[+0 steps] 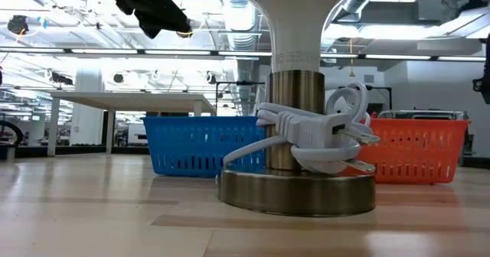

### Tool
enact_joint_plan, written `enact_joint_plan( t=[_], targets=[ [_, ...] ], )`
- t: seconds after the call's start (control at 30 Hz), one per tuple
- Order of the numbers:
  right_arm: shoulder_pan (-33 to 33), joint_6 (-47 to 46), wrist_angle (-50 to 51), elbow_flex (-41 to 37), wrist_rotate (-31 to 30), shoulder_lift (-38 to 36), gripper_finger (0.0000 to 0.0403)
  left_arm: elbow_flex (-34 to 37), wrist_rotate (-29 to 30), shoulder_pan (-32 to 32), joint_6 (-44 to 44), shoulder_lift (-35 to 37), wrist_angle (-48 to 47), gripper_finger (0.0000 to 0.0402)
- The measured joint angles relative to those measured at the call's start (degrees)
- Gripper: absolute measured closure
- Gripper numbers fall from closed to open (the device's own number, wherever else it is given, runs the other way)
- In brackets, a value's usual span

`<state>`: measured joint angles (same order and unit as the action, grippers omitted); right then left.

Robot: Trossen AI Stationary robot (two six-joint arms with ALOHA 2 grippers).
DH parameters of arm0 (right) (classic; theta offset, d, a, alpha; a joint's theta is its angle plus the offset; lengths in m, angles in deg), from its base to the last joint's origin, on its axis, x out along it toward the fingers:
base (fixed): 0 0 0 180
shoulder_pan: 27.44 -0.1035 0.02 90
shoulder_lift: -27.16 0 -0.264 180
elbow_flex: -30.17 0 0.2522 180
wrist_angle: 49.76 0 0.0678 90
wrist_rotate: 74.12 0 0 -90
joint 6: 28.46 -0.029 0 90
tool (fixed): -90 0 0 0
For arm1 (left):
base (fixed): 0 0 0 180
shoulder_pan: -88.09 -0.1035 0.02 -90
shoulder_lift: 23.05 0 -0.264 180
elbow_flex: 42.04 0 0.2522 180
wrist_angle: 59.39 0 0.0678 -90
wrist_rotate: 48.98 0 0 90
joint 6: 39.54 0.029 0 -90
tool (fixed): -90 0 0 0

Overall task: Pick & Place Office Desk Supplies
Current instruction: Put the black spring keychain into the blue basket

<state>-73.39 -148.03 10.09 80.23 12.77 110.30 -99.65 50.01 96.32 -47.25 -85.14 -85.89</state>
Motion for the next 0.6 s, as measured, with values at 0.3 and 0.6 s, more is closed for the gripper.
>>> enact_joint_plan(
  t=[0.3, 0.6],
  targets=[
    [1.8, 1.8, 2.0, 3.5, -15.2, -5.2, 0.0397, 0.0, 0.0, 0.1, -0.5, 0.0, -0.9, 0.0298],
    [10.1, 22.7, 4.8, 13.5, -33.1, -12.3, 0.0401, 0.0, -0.4, 0.8, -2.2, 0.0, -5.4, 0.0298]
  ],
)
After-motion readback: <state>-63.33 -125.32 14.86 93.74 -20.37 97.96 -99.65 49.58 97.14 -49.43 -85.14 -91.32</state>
